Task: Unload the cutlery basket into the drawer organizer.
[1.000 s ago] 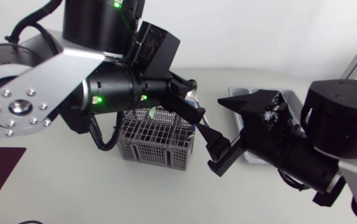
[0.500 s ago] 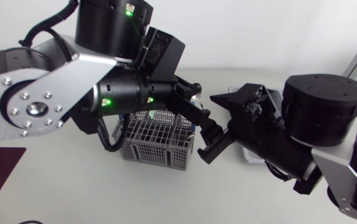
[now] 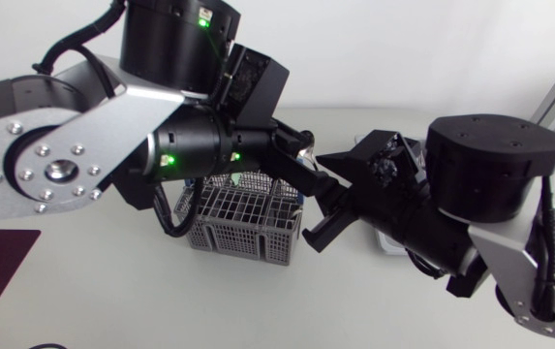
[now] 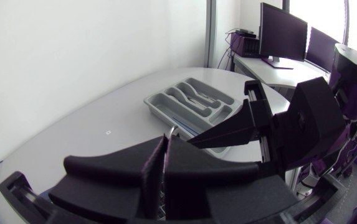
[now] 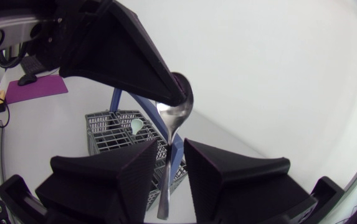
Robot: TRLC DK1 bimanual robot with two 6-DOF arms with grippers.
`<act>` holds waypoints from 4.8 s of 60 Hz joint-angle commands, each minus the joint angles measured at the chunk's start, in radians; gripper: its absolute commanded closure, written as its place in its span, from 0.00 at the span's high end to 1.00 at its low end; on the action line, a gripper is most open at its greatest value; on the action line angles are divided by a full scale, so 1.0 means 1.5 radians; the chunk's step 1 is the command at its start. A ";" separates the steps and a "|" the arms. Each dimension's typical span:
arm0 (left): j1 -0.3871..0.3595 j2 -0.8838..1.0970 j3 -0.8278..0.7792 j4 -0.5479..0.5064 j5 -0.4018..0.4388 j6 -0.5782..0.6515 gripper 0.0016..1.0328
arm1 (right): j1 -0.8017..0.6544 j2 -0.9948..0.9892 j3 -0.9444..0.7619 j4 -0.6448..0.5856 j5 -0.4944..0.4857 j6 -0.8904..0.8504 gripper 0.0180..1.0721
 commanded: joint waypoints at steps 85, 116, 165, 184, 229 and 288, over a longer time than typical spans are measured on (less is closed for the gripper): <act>0.095 -0.033 0.081 -0.001 0.017 -0.004 0.70 | -0.083 -0.113 -0.025 -0.215 -0.205 -0.042 0.05; 0.057 0.049 0.061 -0.111 -0.007 0.106 0.70 | -0.507 -0.137 -0.044 -0.449 -0.579 -0.376 0.05; -0.007 0.120 0.049 -0.176 -0.058 0.156 0.69 | -0.829 0.333 0.168 -0.601 -0.645 -0.912 0.05; -0.007 0.129 0.041 -0.177 -0.067 0.164 0.69 | -0.877 0.440 0.253 -0.617 -0.555 -1.038 0.05; -0.029 0.133 0.025 -0.178 -0.117 0.164 0.70 | -0.844 0.410 0.157 -0.439 -0.486 -0.979 0.64; -0.103 0.148 -0.097 0.025 -0.228 0.212 0.69 | -0.656 0.040 -0.017 -0.437 -0.598 -0.538 0.83</act>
